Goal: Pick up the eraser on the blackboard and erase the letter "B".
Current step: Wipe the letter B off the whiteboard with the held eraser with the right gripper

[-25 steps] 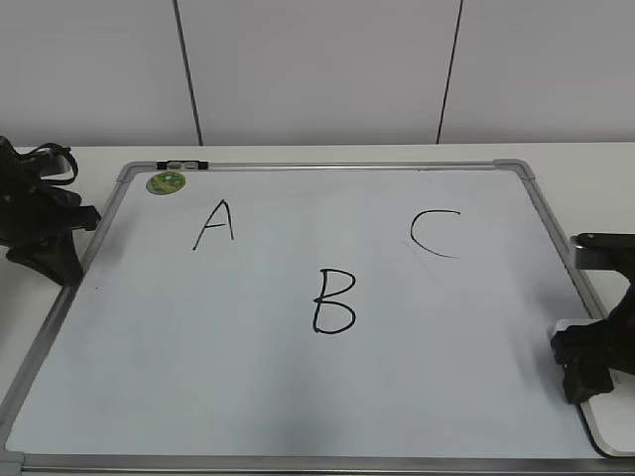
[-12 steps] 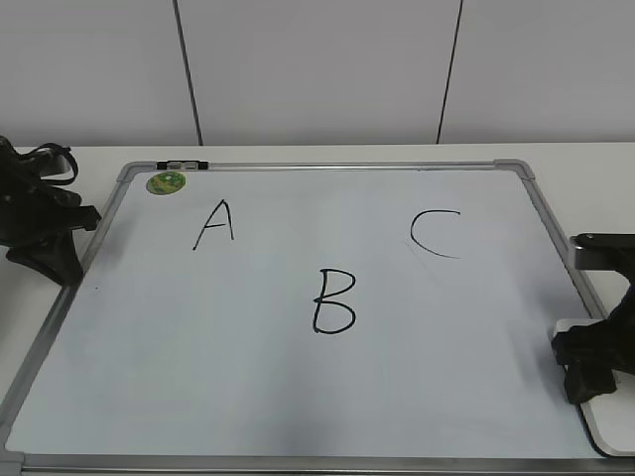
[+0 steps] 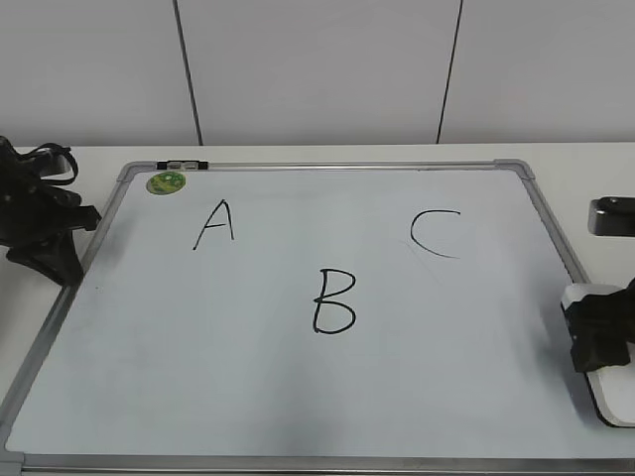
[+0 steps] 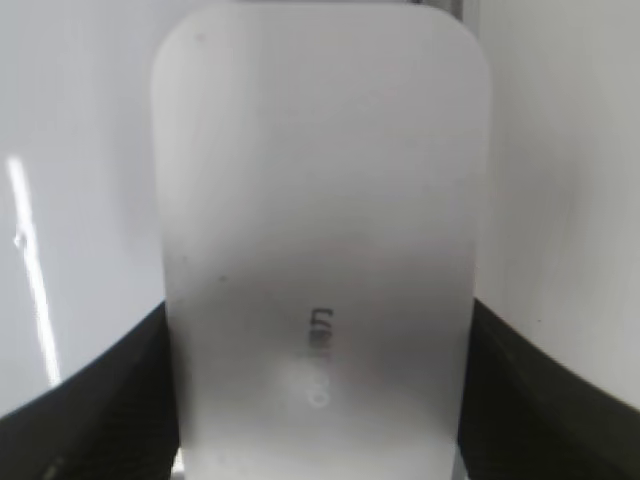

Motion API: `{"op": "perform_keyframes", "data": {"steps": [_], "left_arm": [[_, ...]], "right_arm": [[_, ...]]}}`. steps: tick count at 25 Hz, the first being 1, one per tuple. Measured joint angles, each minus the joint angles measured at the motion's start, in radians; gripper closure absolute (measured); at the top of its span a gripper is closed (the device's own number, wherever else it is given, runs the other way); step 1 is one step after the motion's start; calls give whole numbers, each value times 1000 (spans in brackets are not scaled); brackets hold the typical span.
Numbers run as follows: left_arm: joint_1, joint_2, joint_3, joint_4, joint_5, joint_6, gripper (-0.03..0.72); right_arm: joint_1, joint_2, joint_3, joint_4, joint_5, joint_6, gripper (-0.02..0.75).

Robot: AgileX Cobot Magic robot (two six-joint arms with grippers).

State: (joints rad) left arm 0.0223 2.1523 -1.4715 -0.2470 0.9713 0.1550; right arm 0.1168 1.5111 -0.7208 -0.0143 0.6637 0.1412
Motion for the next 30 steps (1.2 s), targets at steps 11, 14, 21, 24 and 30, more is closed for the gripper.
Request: {"op": "perform_keyframes", "data": {"steps": [11,14,21,24,30], "left_arm": [[0,0,0,0,0,0,676],[0,0,0,0,0,0,676],[0,0,0,0,0,0,676],[0,0,0,-4,0,0,676],[0,0,0,-4,0,0,676]], "right_arm": [[139,-22,-202,95,172,-147,188],[186,5,-309,105,229,-151,188],[286,182,-546,105,342,-154,188],[320,267,-634,105,363,-154,188],[381,453,-824,87,409,-158,188]]}}
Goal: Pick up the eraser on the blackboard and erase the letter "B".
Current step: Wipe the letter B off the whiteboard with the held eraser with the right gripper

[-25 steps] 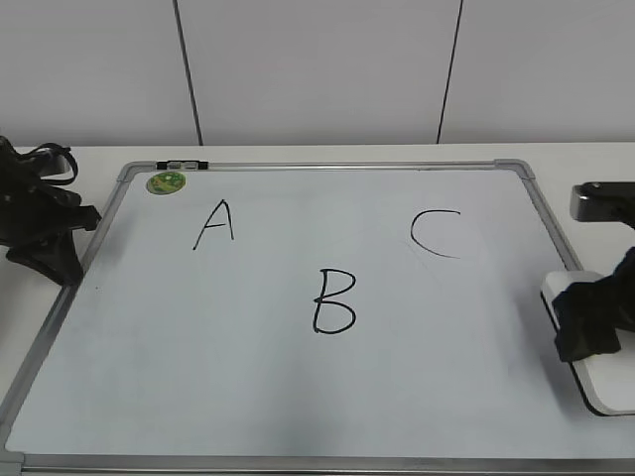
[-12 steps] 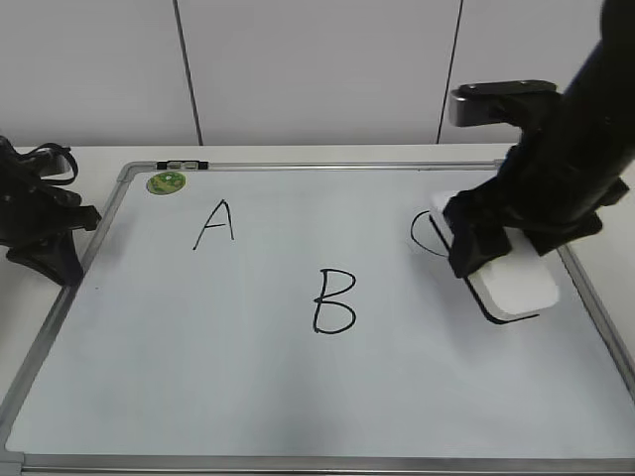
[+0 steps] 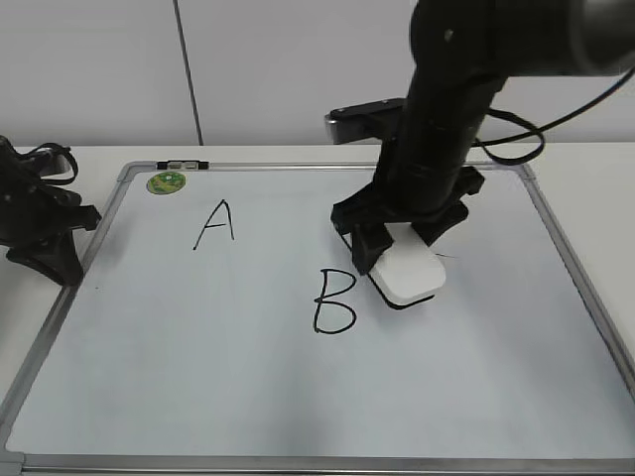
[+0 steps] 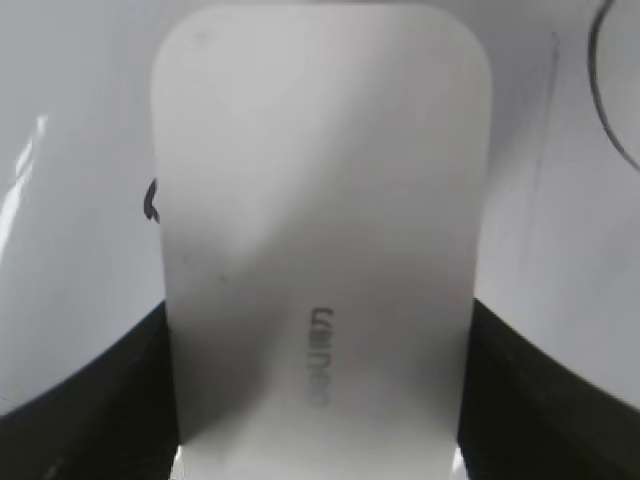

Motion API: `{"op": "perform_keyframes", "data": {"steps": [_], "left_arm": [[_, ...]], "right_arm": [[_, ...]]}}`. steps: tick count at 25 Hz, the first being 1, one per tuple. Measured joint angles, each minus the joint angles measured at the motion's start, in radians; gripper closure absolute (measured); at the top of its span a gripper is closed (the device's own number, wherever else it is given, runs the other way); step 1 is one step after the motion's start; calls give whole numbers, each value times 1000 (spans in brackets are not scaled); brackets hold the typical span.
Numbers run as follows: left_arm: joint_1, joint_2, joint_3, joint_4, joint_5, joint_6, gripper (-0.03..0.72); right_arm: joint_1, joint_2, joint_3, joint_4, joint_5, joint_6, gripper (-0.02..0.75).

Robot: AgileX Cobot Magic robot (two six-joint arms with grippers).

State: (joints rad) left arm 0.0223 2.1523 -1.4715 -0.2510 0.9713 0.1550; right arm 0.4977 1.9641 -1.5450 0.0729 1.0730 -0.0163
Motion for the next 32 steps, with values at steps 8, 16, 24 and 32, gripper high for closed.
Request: {"op": "perform_keyframes", "data": {"steps": [8,16,24,32], "left_arm": [[0,0,0,-2,0,0,676],[0,0,0,-2,0,0,676],[0,0,0,-2,-6,0,676],[0,0,0,-2,-6,0,676]], "right_arm": [[20,175,-136,-22,23,-4,188],[20,243,-145,-89,1,-4,188],[22,251,-146,-95,-10,6,188],[98,256,-155,-134,-9,28,188]]}}
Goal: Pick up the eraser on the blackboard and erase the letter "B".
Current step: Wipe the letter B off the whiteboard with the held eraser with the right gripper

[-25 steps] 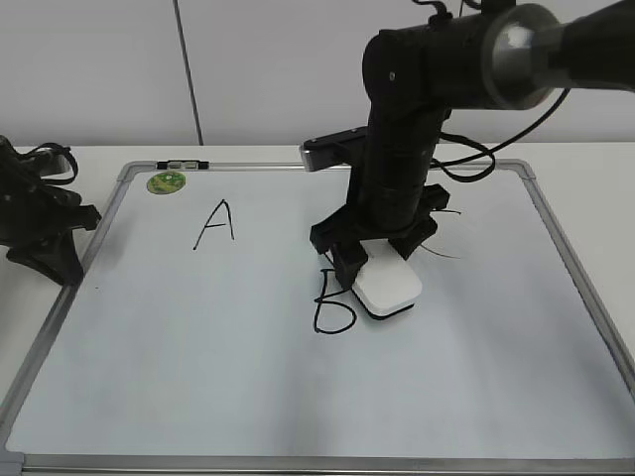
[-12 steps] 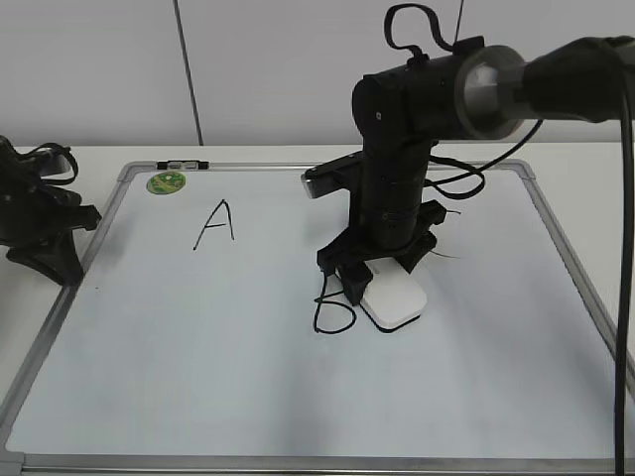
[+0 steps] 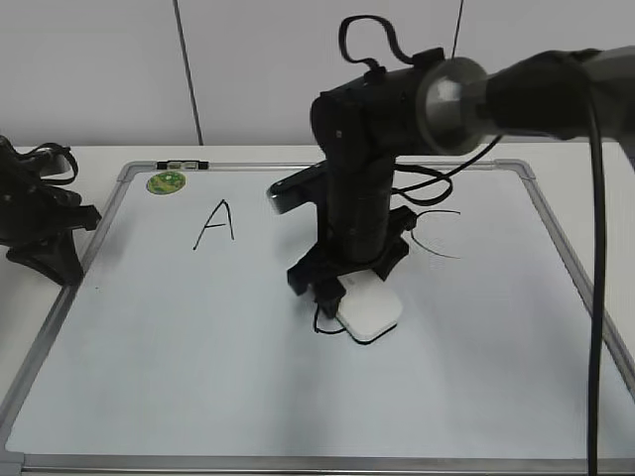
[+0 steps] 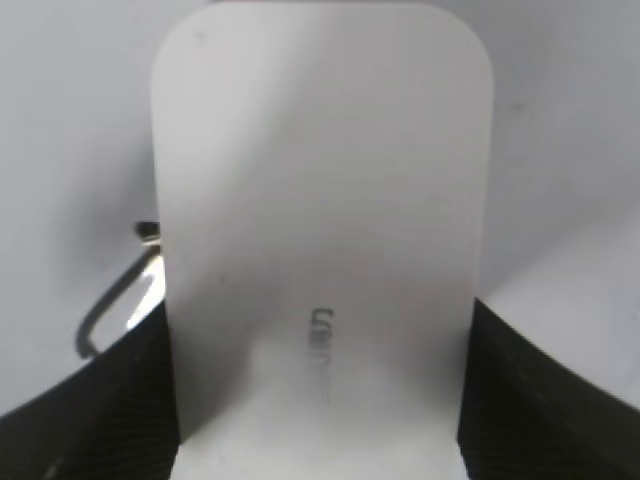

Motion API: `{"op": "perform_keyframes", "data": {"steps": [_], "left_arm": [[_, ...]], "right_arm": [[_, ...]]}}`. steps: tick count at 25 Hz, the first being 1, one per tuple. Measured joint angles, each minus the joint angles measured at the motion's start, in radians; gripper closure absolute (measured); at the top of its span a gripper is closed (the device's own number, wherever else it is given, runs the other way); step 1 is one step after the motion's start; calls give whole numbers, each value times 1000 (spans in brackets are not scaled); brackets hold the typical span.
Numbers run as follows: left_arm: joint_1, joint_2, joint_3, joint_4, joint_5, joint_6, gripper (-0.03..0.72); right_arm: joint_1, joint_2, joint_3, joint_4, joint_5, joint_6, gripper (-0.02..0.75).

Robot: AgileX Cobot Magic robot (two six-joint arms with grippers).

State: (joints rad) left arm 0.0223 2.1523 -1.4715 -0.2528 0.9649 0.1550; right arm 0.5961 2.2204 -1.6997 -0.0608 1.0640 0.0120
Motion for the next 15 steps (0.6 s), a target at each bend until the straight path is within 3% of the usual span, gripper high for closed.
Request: {"op": "perform_keyframes", "data": {"steps": [10,15], "left_arm": [[0,0,0,0,-1,0,676],[0,0,0,0,-1,0,676]], "right_arm": [[162,6,-1,-2,-7,6,189],[185,6,-7,0,-9,6,189]]}}
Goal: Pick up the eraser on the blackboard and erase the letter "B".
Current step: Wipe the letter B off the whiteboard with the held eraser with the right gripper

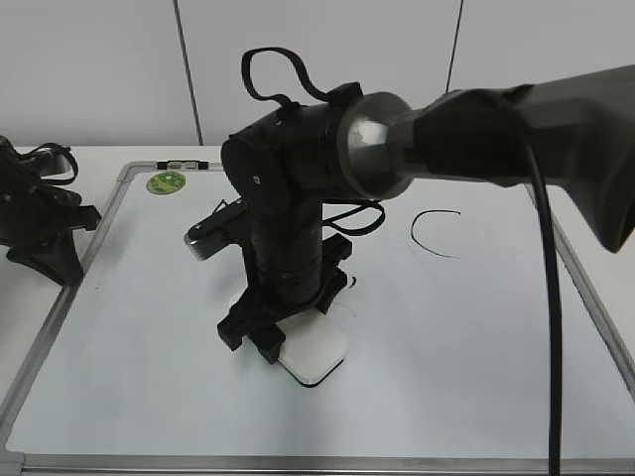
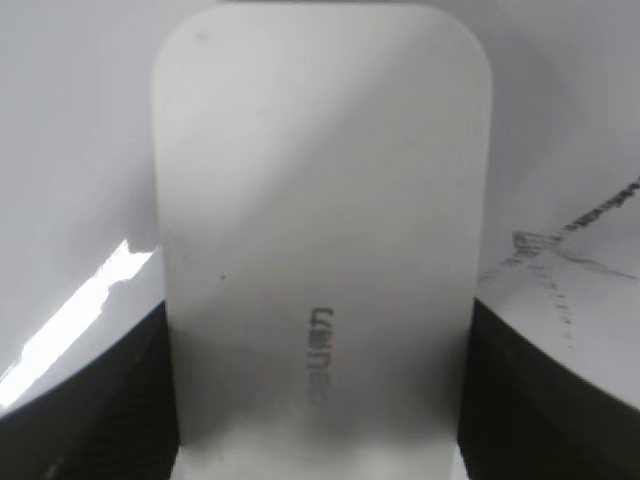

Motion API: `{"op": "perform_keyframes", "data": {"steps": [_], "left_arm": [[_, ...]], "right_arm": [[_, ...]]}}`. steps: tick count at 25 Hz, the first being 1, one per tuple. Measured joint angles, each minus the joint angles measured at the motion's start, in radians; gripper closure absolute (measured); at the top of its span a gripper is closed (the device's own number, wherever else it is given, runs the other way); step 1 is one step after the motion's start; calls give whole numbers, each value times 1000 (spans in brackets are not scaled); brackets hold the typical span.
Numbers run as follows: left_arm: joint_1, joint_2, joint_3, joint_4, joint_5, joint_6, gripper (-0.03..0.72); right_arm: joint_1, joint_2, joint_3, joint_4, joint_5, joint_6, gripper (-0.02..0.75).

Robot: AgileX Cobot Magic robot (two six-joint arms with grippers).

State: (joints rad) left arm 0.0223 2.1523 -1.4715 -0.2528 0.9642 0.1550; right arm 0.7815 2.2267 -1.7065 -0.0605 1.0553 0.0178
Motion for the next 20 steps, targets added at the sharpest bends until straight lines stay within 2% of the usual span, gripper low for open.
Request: {"op": "perform_keyframes", "data": {"steps": [8,20], "left_arm": [[0,0,0,5,0,0,676],[0,0,0,8,0,0,676]], "right_arm": [[4,13,-89,-61,41,17,189],[4,35,-92,-65,70,25,189]]}}
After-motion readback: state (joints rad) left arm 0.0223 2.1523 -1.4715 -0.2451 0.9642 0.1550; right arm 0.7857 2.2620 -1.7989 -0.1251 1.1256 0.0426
